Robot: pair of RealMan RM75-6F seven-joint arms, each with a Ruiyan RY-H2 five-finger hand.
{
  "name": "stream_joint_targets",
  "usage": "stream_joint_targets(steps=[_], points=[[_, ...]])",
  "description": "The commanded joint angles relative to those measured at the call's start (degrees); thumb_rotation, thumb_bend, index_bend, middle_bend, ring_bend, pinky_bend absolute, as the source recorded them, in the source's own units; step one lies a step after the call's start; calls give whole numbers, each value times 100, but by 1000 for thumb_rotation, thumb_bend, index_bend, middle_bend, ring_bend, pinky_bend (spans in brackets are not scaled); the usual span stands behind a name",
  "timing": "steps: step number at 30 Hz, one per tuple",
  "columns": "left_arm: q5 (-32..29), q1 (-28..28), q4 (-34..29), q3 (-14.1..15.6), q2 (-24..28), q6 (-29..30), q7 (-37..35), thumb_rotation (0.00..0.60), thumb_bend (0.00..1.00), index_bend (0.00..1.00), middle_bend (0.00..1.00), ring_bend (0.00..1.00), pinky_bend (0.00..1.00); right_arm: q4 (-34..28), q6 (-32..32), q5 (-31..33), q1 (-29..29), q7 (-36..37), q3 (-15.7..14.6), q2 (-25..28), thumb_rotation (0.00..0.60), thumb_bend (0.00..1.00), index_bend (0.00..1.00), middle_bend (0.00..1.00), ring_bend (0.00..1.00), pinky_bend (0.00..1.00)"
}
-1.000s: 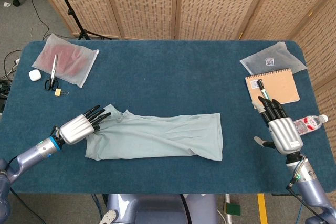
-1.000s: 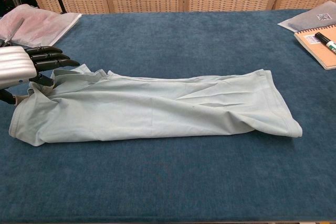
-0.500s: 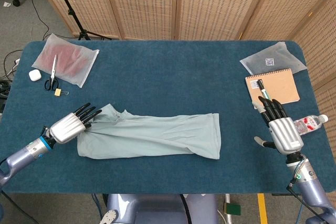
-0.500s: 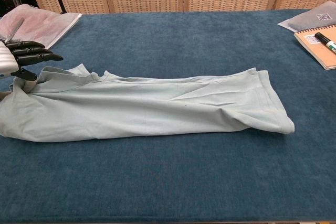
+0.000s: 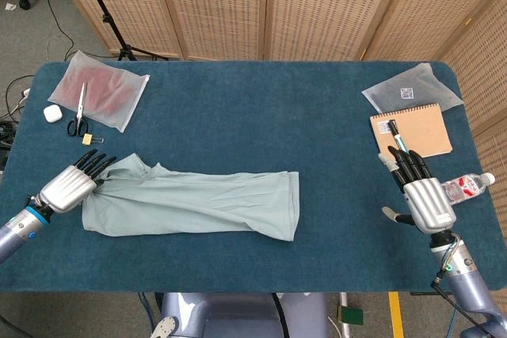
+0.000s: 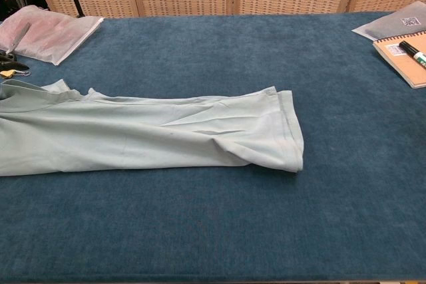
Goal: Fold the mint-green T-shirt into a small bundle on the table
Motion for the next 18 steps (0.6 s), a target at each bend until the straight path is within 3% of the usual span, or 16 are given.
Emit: stream_joint_targets(steps=[1,18], points=[[-118,97,38,-93,73,-116,-129,600,488,761,0,0,0,1,-7,5,3,-8,1,-4,600,0,0,0,0,42],[-283,579,145,-182,499,-313,-343,600,489,762,0,0,0,51,-73,35,29,-172,-3,-78,600,0,0,0,0,42]])
